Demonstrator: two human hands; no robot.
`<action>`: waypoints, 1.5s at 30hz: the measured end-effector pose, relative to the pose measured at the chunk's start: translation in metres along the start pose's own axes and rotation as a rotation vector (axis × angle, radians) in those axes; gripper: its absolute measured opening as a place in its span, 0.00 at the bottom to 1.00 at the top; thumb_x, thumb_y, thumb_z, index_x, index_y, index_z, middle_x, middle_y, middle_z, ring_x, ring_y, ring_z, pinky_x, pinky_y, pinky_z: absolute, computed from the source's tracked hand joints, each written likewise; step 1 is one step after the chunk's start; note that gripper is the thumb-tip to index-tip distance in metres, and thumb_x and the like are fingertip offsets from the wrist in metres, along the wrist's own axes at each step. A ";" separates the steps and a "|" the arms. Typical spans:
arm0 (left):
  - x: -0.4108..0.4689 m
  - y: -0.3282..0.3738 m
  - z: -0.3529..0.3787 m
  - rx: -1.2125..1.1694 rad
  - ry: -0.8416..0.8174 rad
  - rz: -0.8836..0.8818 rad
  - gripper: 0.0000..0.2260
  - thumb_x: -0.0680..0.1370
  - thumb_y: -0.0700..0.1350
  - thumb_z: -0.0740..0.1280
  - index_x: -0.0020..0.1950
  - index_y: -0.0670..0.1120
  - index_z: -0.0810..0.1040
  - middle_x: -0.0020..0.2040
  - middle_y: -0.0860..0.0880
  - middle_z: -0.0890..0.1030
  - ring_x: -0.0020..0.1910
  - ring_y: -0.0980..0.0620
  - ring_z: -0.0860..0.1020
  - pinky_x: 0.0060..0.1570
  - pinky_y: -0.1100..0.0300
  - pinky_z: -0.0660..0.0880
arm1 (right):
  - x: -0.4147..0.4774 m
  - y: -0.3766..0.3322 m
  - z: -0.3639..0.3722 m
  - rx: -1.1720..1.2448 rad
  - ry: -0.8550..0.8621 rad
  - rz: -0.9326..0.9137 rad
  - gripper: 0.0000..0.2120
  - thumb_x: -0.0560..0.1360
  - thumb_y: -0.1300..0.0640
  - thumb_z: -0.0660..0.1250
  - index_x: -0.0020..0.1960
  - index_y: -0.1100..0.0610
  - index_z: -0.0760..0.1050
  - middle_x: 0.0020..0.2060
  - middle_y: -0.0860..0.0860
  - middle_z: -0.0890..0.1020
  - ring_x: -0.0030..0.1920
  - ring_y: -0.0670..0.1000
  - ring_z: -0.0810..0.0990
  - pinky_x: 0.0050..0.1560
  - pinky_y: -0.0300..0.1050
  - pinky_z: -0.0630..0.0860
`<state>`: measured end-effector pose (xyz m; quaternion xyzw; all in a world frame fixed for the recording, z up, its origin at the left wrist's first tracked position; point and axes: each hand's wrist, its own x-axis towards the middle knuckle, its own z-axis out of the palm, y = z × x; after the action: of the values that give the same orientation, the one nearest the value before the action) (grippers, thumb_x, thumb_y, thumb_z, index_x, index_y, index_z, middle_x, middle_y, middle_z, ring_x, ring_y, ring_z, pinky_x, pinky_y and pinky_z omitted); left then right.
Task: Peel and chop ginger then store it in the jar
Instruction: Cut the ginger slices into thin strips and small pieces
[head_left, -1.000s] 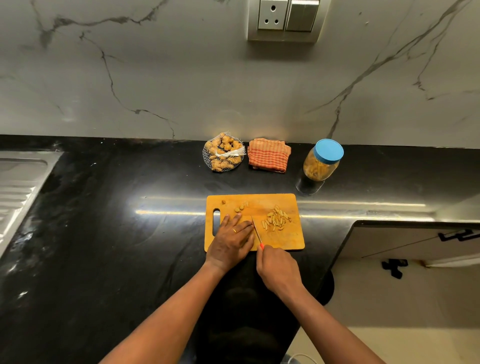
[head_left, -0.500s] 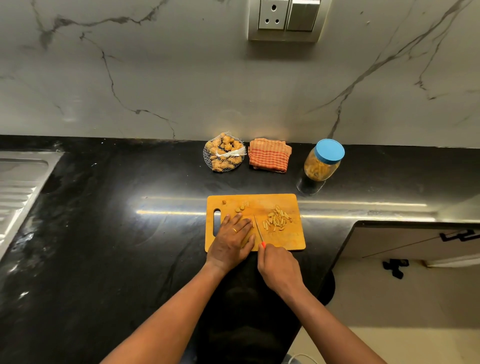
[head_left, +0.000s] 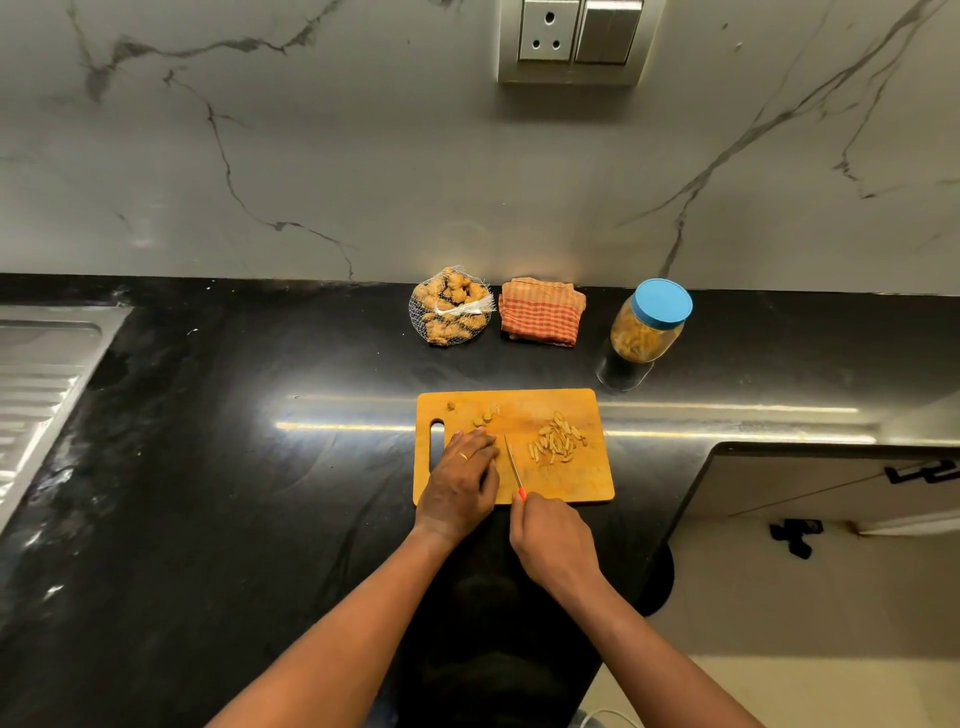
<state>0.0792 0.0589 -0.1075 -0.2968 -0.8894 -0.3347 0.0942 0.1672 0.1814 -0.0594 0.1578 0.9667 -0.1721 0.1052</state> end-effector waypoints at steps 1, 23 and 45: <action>0.000 0.000 0.000 0.001 -0.004 -0.003 0.13 0.77 0.43 0.61 0.55 0.39 0.82 0.57 0.44 0.82 0.63 0.48 0.77 0.68 0.48 0.69 | 0.000 0.002 -0.001 -0.001 0.004 0.009 0.22 0.84 0.44 0.48 0.48 0.55 0.77 0.41 0.52 0.82 0.41 0.53 0.81 0.37 0.48 0.71; 0.041 0.001 -0.014 0.196 -0.041 -0.289 0.09 0.76 0.40 0.69 0.56 0.42 0.82 0.54 0.45 0.82 0.53 0.43 0.76 0.50 0.48 0.75 | 0.002 0.012 -0.011 0.015 0.011 0.066 0.22 0.84 0.45 0.49 0.47 0.55 0.77 0.39 0.51 0.80 0.38 0.51 0.79 0.35 0.46 0.73; 0.022 0.005 -0.026 0.164 -0.155 -0.117 0.11 0.75 0.51 0.71 0.55 0.53 0.84 0.51 0.55 0.81 0.53 0.51 0.74 0.50 0.55 0.68 | -0.001 0.009 -0.012 0.006 0.006 0.021 0.22 0.84 0.44 0.48 0.50 0.55 0.77 0.42 0.52 0.81 0.42 0.53 0.80 0.39 0.47 0.75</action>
<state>0.0638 0.0554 -0.0774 -0.2604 -0.9343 -0.2417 0.0295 0.1696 0.1935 -0.0506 0.1685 0.9648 -0.1733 0.1037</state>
